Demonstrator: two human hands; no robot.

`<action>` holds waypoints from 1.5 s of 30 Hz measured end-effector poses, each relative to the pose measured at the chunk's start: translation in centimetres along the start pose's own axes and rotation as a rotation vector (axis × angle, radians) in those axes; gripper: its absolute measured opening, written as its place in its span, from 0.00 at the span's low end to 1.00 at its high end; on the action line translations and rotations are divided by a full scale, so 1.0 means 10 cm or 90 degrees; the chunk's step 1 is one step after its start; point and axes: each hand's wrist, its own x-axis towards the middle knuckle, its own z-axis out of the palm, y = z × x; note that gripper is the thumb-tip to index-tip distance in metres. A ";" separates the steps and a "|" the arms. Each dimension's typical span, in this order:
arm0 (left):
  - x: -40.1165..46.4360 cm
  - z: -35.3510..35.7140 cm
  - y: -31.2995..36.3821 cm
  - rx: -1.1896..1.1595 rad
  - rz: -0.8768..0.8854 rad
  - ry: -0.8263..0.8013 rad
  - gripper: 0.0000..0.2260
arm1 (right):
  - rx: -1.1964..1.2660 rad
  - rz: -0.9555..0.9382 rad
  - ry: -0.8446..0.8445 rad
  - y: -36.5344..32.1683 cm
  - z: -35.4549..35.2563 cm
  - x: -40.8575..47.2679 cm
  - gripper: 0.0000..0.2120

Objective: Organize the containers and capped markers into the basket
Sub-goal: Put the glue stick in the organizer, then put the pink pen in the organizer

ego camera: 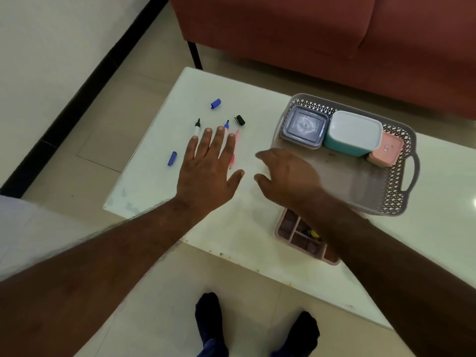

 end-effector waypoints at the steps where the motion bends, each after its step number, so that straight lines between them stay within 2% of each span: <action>1: 0.00 0.04 -0.07 0.005 -0.007 -0.006 0.36 | 0.008 0.011 -0.008 -0.03 0.04 0.08 0.26; 5: -0.02 0.22 -0.36 0.004 -0.036 -0.046 0.35 | 0.022 0.059 -0.060 -0.17 0.24 0.39 0.29; 16: -0.05 0.60 -0.80 -0.042 -0.054 -0.111 0.32 | 0.025 0.157 -0.145 -0.42 0.74 1.23 0.22; 24: -0.05 0.70 -0.94 -0.081 -0.053 -0.114 0.32 | -0.021 0.221 -0.117 -0.44 0.89 1.49 0.16; 28: -0.02 0.67 -0.90 -0.103 -0.059 -0.113 0.32 | 0.037 0.270 -0.124 -0.45 0.81 1.54 0.18; 34: 0.14 0.53 -0.73 -0.123 -0.061 -0.103 0.34 | 0.211 0.292 -0.047 -0.45 0.69 1.39 0.16; 38: 0.21 0.37 -0.49 -0.169 -0.058 -0.067 0.36 | 0.338 0.318 -0.016 -0.41 0.46 1.26 0.26; 42: 0.23 0.19 -0.28 -0.219 -0.046 0.011 0.32 | 0.375 0.285 0.047 -0.25 0.18 1.05 0.38; 45: 0.28 0.11 -0.15 -0.219 -0.033 0.008 0.30 | 0.388 0.269 0.057 -0.06 -0.07 0.82 0.45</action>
